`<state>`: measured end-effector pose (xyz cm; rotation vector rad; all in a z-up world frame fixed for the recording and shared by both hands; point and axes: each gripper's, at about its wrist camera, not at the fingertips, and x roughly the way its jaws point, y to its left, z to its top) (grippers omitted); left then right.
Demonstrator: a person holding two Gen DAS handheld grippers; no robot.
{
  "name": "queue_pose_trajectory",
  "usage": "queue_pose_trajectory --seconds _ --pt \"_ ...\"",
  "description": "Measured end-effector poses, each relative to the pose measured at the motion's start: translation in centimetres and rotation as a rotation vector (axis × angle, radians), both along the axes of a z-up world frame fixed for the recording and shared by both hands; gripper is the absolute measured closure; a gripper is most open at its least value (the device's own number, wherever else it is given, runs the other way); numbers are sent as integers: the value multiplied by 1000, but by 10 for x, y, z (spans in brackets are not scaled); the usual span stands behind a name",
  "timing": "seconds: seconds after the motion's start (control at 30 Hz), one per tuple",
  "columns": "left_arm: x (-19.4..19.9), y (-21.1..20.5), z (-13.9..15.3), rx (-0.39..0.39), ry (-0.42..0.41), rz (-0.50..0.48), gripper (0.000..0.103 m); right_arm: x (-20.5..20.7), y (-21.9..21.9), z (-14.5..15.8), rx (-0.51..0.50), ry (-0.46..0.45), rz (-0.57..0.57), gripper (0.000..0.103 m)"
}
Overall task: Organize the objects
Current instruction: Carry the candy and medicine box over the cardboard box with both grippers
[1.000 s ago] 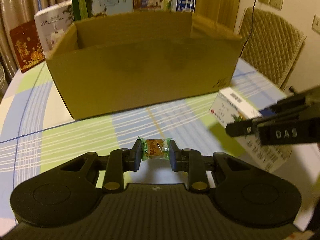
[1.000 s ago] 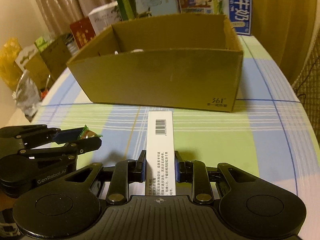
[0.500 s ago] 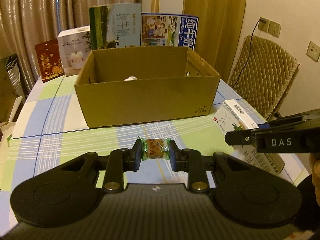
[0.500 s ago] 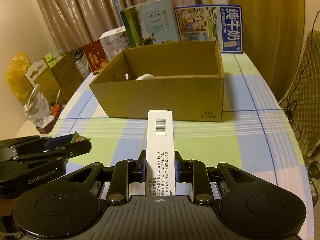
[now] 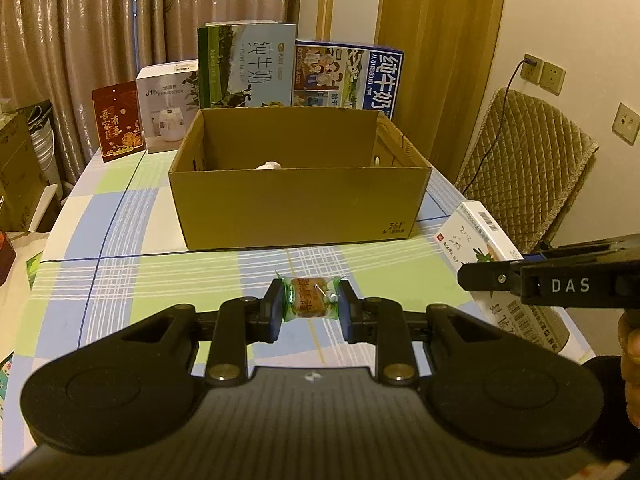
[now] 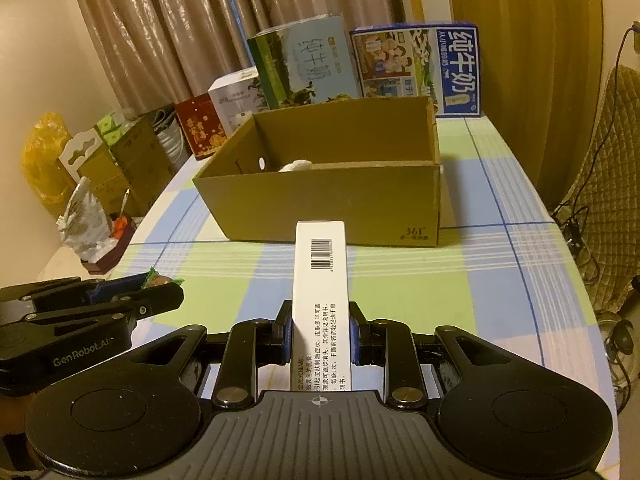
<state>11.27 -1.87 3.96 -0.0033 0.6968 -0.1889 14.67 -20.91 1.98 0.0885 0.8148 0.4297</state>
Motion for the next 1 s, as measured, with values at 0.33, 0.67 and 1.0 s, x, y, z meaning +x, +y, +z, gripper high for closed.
queue_pose_trajectory --seconds 0.33,0.67,1.0 --pt "3 -9 7 -16 -9 -19 80 0 -12 1 -6 -1 -21 80" --pt "14 -9 13 -32 -9 -38 80 11 -7 14 -41 -39 12 80" --pt "49 2 35 -19 -21 -68 80 54 -1 45 -85 -92 64 80"
